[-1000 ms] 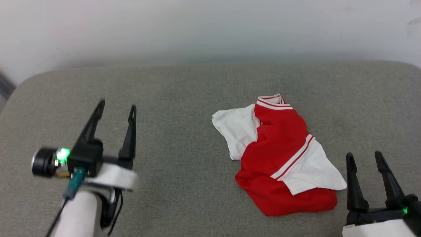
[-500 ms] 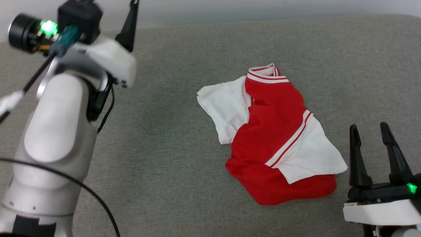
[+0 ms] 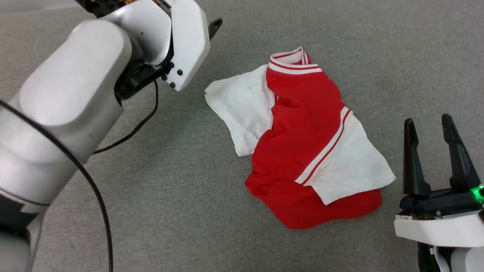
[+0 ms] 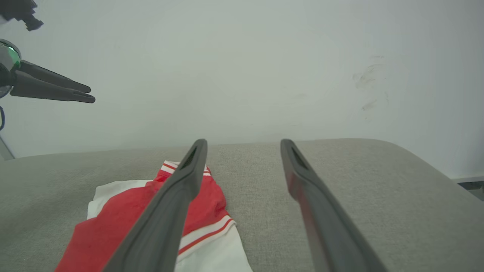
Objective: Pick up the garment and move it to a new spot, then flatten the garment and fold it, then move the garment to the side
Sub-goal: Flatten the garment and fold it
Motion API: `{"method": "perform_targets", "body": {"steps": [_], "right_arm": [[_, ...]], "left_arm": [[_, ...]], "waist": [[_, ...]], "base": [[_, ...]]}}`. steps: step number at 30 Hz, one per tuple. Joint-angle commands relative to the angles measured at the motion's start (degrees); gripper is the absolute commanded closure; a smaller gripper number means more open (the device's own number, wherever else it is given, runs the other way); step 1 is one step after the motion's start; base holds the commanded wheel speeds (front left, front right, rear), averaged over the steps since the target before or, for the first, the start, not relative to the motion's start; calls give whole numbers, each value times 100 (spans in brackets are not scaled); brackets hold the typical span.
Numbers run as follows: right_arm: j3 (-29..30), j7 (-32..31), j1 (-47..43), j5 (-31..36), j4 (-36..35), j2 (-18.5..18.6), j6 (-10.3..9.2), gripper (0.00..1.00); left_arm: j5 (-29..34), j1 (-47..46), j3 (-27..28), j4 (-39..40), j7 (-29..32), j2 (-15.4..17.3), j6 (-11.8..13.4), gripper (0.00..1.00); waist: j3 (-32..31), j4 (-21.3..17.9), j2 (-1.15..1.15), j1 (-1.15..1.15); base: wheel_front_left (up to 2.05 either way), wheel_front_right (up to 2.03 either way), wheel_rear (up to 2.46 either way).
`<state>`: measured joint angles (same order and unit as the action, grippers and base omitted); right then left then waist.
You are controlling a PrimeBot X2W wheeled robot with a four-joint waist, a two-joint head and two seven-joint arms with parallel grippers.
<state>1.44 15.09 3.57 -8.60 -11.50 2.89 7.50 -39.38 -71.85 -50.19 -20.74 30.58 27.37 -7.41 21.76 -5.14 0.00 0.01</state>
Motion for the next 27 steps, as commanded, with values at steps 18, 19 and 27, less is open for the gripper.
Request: {"method": "perform_targets", "body": {"steps": [18, 19, 27], "right_arm": [[-43, 12, 498, -201, -112, -4, -2, 0], [-42, 12, 507, -200, -107, -4, -2, 0], [-63, 12, 517, -114, -24, -4, -2, 0]], "left_arm": [[-1800, -819, -2227, -433, 2503, 187, 1, 0], [-1790, -763, -2283, -392, 2555, 185, 1, 0], [-1623, -659, -2324, -75, 2366, 265, 2, 100]], "waist": [[906, -603, 0, -1], [919, -606, 0, -1], [689, -402, 0, -1]], "base": [[0, 0, 0], [0, 0, 0], [0, 0, 0]]}}
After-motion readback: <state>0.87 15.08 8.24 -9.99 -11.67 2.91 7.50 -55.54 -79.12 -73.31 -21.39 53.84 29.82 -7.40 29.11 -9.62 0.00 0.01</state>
